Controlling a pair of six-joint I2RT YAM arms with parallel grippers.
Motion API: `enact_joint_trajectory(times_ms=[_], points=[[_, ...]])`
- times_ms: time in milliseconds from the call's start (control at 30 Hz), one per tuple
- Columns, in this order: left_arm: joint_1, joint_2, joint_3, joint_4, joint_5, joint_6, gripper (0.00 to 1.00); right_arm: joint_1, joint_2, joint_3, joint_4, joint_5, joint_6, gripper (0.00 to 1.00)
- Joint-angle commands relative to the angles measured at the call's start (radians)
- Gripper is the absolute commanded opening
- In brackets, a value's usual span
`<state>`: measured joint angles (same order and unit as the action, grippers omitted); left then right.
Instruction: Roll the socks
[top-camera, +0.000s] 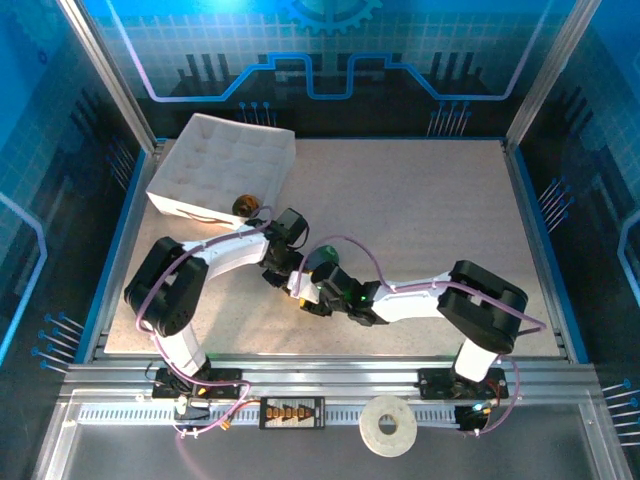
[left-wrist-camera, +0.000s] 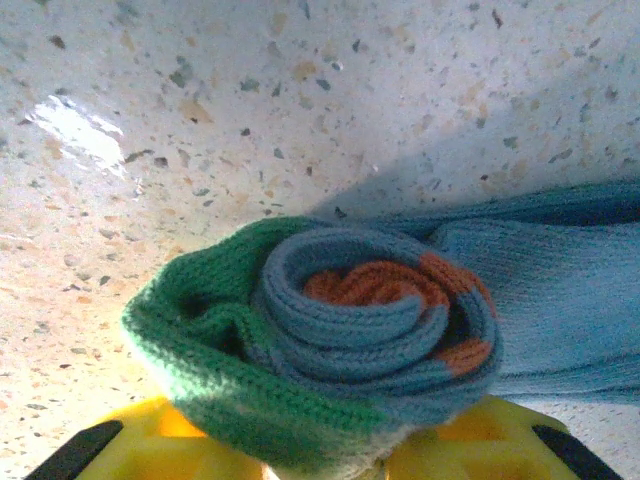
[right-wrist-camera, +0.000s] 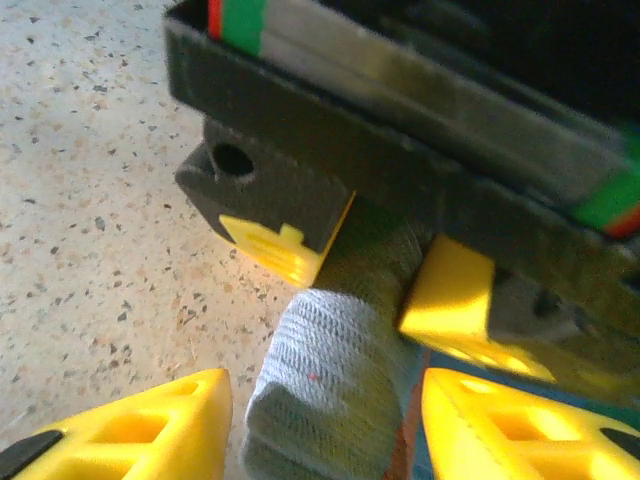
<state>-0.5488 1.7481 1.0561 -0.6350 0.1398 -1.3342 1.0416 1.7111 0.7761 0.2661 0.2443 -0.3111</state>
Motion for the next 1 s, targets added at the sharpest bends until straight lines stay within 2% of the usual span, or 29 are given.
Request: enact_joint_trajectory(times_ms=[0,267,367,400,533,700,800,967], points=[[-0.007,0.071,-0.03,-0.1,0.032,0.011,0.31,0.014,0.054,0.051,-0.051,0.069,-0.005,0.47],[0.013,0.039,-0.032,-0.054,0.105,0.005,0.34,0.0,0.122,0.033,-0.1,0.121,0.055,0.2],[0.034,0.014,-0.053,-0.022,0.156,-0.022,0.41,-0.01,0.121,0.026,-0.115,0.091,0.068,0.05],[0.044,-0.001,-0.064,-0.01,0.173,-0.037,0.47,-0.014,0.119,0.02,-0.118,0.079,0.075,0.01],[0.1,-0.069,-0.085,0.016,0.214,-0.091,0.68,-0.04,0.107,-0.021,-0.106,-0.008,0.104,0.0],[0.19,-0.125,-0.079,0.043,0.25,-0.115,0.84,-0.099,0.098,-0.071,-0.087,-0.167,0.137,0.0],[0.232,-0.136,-0.064,0.023,0.257,-0.092,0.88,-0.158,0.103,-0.085,-0.084,-0.286,0.168,0.0],[0.245,-0.165,-0.082,0.026,0.254,-0.051,0.85,-0.247,0.127,-0.086,-0.087,-0.459,0.242,0.0]])
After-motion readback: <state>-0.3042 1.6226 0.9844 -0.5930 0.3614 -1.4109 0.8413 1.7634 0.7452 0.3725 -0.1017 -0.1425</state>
